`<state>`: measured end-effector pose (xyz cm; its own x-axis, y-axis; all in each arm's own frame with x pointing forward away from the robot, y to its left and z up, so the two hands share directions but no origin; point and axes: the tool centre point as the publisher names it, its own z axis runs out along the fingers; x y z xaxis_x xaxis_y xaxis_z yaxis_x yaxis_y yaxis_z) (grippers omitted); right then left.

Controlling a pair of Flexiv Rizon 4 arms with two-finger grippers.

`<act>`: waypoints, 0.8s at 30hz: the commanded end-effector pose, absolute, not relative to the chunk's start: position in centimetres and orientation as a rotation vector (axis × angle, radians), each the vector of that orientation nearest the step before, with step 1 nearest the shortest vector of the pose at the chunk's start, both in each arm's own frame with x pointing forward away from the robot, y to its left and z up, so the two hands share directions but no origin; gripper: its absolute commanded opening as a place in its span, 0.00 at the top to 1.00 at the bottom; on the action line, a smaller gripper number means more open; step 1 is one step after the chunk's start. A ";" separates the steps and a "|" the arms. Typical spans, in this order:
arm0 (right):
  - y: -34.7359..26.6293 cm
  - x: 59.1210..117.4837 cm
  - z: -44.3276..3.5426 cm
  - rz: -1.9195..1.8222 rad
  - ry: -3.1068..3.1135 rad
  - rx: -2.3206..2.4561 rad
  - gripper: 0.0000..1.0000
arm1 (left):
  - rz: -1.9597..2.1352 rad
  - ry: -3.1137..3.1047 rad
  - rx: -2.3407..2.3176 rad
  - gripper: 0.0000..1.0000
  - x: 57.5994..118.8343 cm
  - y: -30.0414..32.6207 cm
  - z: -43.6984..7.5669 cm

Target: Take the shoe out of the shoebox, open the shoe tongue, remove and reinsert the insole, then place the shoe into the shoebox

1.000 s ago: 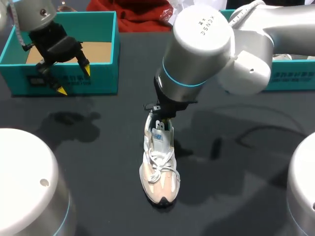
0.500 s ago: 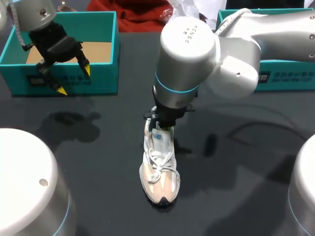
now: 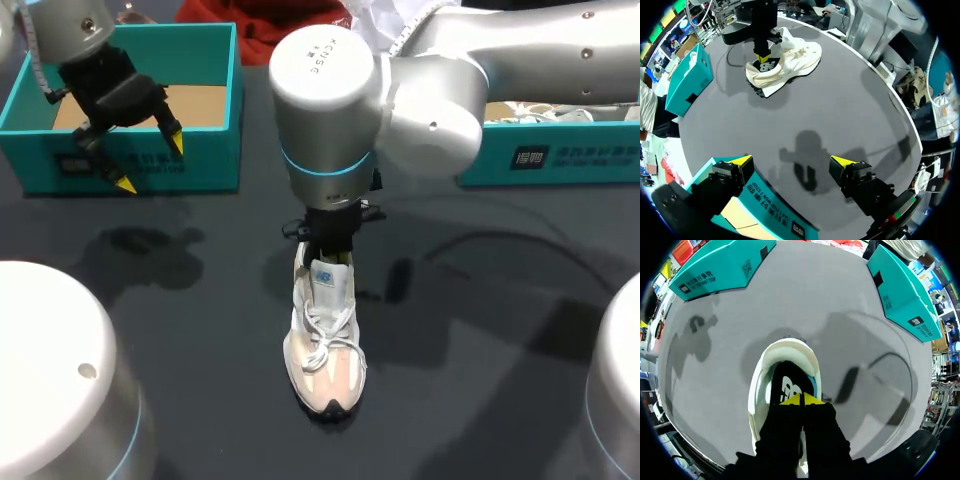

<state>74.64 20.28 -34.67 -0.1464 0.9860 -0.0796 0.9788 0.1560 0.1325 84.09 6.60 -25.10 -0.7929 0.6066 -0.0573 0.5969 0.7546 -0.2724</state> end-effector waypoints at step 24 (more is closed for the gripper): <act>22.3 73.9 -32.9 -0.221 2.101 1.892 1.00 | 0.429 -2.910 -0.999 0.00 84.1 6.6 -25.1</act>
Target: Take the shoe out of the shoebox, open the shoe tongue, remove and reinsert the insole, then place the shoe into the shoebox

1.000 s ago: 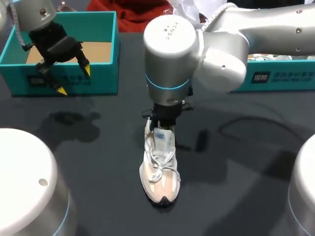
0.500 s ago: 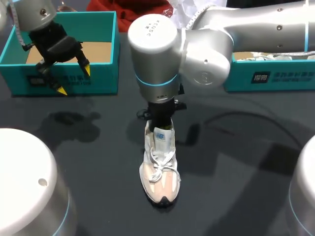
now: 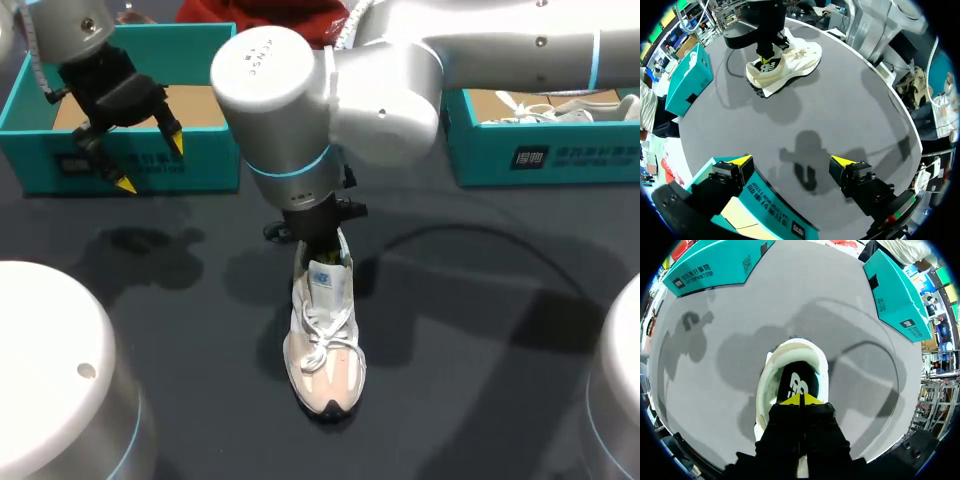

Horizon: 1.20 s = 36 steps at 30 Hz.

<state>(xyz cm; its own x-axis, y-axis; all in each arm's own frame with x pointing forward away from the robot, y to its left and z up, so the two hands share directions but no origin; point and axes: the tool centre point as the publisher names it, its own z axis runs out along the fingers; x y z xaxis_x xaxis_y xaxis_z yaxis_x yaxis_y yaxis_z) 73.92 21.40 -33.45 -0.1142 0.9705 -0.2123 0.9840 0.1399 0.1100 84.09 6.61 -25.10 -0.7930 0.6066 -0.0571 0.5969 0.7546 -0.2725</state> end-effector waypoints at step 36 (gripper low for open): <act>20.1 72.7 -38.1 -0.231 2.097 2.050 1.00 | 0.429 -2.910 -0.999 0.00 84.1 6.6 -25.1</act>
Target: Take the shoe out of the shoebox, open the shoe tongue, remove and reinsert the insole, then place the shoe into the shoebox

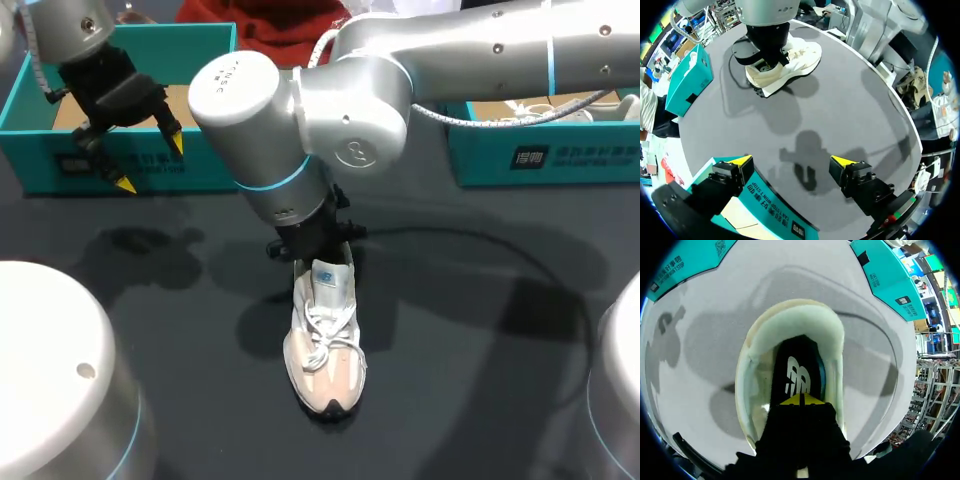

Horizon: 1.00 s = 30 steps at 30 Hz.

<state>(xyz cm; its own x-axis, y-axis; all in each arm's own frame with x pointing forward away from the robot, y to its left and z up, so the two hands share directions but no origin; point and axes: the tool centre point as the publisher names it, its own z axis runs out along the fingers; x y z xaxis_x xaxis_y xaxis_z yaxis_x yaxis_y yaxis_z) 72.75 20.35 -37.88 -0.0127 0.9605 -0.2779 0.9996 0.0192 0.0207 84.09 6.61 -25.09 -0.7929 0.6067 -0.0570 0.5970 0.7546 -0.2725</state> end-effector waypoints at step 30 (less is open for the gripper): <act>19.8 72.2 -39.4 -0.245 2.108 2.066 1.00 | 0.429 -2.910 -0.999 0.00 84.1 6.6 -25.1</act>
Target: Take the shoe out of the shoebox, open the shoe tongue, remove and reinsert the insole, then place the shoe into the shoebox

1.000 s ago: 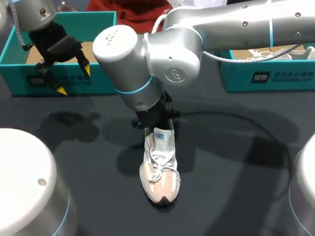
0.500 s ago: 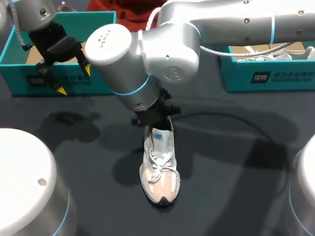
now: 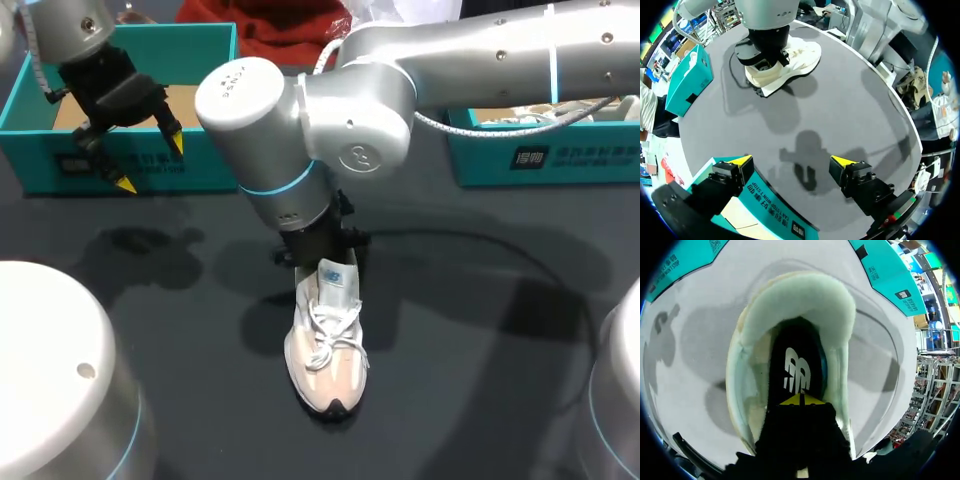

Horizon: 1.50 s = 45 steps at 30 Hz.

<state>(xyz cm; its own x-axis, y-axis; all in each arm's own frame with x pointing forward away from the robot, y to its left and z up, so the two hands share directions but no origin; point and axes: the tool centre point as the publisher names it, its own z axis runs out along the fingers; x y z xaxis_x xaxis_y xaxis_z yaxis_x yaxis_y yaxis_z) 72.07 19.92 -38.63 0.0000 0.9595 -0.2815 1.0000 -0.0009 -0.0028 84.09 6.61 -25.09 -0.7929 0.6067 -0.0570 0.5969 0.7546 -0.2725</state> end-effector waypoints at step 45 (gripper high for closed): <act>20.2 72.9 -34.0 -0.435 1.993 1.838 1.00 | 0.429 -2.910 -0.999 0.00 84.1 6.6 -25.1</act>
<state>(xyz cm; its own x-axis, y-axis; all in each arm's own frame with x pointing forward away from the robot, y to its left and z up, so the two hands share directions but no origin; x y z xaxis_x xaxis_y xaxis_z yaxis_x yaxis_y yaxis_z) 72.86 20.01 -33.78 -0.0635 0.8808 -0.4691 0.9947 0.0937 0.0413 84.09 6.61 -25.09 -0.7929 0.6067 -0.0570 0.5969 0.7546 -0.2725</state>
